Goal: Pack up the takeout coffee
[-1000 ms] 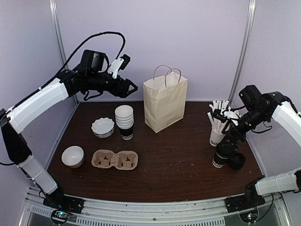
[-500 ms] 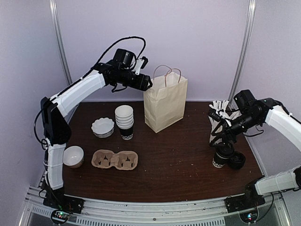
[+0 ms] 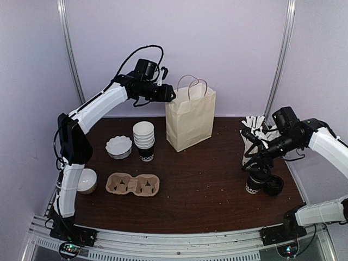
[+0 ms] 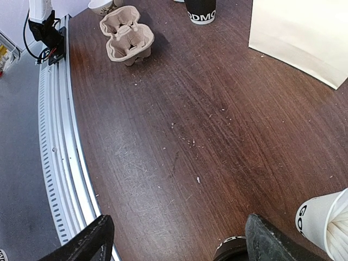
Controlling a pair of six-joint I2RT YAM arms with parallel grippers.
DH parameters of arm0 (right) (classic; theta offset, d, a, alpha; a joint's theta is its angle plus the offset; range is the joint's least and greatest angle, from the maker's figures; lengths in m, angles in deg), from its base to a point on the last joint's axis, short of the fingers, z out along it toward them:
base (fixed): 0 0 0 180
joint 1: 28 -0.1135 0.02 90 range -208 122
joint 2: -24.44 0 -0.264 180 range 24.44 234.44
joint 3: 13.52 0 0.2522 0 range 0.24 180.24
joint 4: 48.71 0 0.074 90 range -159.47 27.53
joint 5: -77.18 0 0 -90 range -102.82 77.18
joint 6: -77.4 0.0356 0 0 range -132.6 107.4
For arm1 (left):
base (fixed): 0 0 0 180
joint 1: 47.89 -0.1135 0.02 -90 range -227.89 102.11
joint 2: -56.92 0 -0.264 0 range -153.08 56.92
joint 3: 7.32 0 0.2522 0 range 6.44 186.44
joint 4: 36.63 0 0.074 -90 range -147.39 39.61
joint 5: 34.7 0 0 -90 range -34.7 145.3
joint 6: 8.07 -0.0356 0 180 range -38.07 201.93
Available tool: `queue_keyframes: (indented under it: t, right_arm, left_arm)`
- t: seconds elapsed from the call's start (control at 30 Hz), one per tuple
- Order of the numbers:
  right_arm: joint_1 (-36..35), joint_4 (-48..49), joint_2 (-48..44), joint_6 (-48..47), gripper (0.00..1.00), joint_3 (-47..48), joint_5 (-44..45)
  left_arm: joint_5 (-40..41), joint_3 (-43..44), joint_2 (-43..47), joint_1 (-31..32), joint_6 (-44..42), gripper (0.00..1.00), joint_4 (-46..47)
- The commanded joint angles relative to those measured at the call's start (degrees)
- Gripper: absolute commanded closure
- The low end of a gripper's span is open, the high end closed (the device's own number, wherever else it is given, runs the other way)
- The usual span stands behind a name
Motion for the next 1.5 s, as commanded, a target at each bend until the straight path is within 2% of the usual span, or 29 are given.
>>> queue_keyframes:
  t: [0.0, 0.17, 0.33, 0.53, 0.73, 0.87, 1.0, 1.07, 1.1, 1.2, 1.23, 1.33, 1.47]
  right_arm:
    - [0.0, 1.2, -0.2, 0.0, 0.13, -0.7, 0.3]
    - [0.1, 1.2, 0.2, -0.1, 0.12, -0.7, 0.6]
    - [0.1, 1.3, 0.6, 0.0, 0.12, -1.0, 1.0]
    - [0.0, 1.4, 1.1, 0.0, 0.12, -1.0, 1.2]
    - [0.1, 1.3, 1.6, 0.0, 0.12, -0.8, 1.7]
    - [0.0, 1.3, 1.9, 0.0, 0.12, -0.9, 1.8]
    - [0.0, 1.3, 2.3, -0.1, 0.12, -0.7, 1.9]
    - [0.0, 1.3, 2.4, -0.1, 0.12, -0.7, 2.0]
    - [0.0, 1.2, 2.4, -0.1, 0.12, -0.7, 2.0]
    - [0.0, 1.2, 2.3, -0.1, 0.12, -0.8, 2.0]
    - [0.1, 1.2, 2.2, -0.1, 0.12, -0.8, 2.0]
    - [0.0, 1.1, 2.4, -0.1, 0.12, -0.7, 2.0]
    - [0.1, 1.1, 2.2, -0.1, 0.12, -0.9, 2.2]
  left_arm:
    - [-0.9, 1.5, -0.8, -0.4, 2.5, 0.42, 0.9]
    - [-2.2, 0.8, 0.1, -0.4, 2.7, 0.54, 0.0]
    - [-4.2, -5.5, 4.2, -0.4, 4.5, 0.69, 3.6]
    - [-6.9, -9.6, 8.1, -0.3, 6.2, 0.77, 5.6]
    - [-9.3, -12.2, 11.8, 0.5, 6.6, 0.80, 6.5]
    - [-11.2, -12.8, 13.2, 0.6, 6.7, 0.86, 6.1]
    - [-10.6, -13.4, 14.2, 0.8, 6.0, 0.87, 5.7]
    - [-11.0, -13.8, 14.6, 0.9, 4.8, 0.85, 6.4]
    - [-13.0, -14.1, 14.7, 1.0, 3.8, 0.79, 7.9]
    - [-17.7, -14.4, 14.3, 1.8, -0.2, 0.48, 11.8]
    - [-17.3, -13.7, 13.7, 2.2, -1.8, 0.42, 11.8]
    - [-15.5, -11.7, 11.3, 2.6, -5.4, 0.32, 11.7]
    - [-18.8, -9.8, 7.6, 2.7, -8.1, 0.30, 14.6]
